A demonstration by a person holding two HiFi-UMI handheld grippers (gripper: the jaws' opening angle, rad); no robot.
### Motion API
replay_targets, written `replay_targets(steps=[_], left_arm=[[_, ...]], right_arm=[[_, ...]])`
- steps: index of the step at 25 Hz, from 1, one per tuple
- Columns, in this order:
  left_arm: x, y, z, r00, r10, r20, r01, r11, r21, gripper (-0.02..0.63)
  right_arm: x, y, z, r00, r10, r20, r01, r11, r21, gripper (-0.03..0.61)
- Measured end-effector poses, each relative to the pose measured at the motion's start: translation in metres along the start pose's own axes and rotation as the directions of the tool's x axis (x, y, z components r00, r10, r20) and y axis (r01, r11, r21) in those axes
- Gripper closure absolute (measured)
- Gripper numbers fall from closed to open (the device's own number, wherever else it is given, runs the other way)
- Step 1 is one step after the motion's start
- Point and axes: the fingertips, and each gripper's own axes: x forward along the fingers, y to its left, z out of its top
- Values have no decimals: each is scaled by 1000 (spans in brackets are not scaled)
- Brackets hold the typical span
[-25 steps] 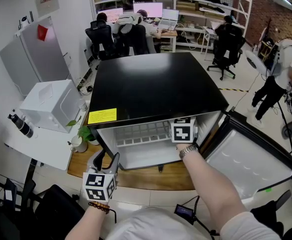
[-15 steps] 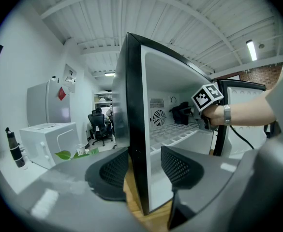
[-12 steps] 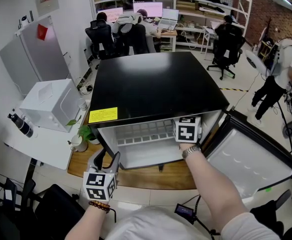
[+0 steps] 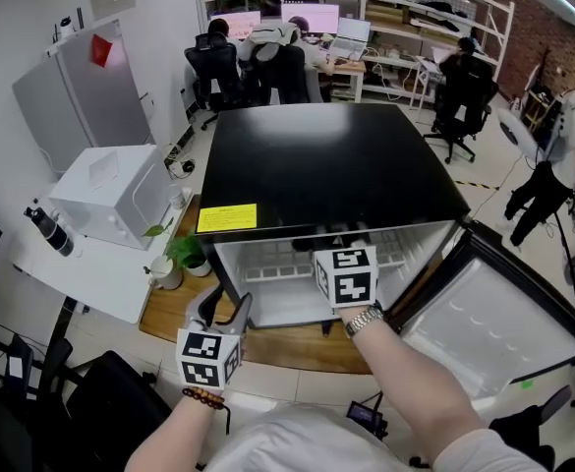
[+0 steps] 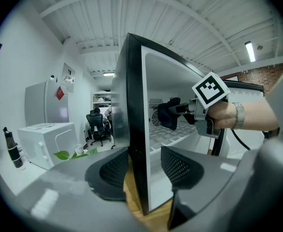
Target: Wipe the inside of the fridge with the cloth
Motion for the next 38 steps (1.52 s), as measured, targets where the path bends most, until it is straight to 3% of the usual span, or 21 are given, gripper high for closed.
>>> replay_targets(steps=[8,16,23,38], left_arm=[[0,-1,-1,1000,-11,0,11,1000,3,403],[-1,2,-5,1000,-15,-3,15,1000,13,403],[-3,0,-3,1000,-15,3,15,1000,13,400],[-2,1,-1,1000,-5,8,5,1000,4,400]], right_arm=[[28,85,-1,984,177,-22,-178,983,-50,431],[54,120,-13,967,234,-105,-244,966,-92,431],[63,121,-38,954,206,-217,-239,961,-138,431],[58,89,-47,957,123,-262,-175,966,-189,431]])
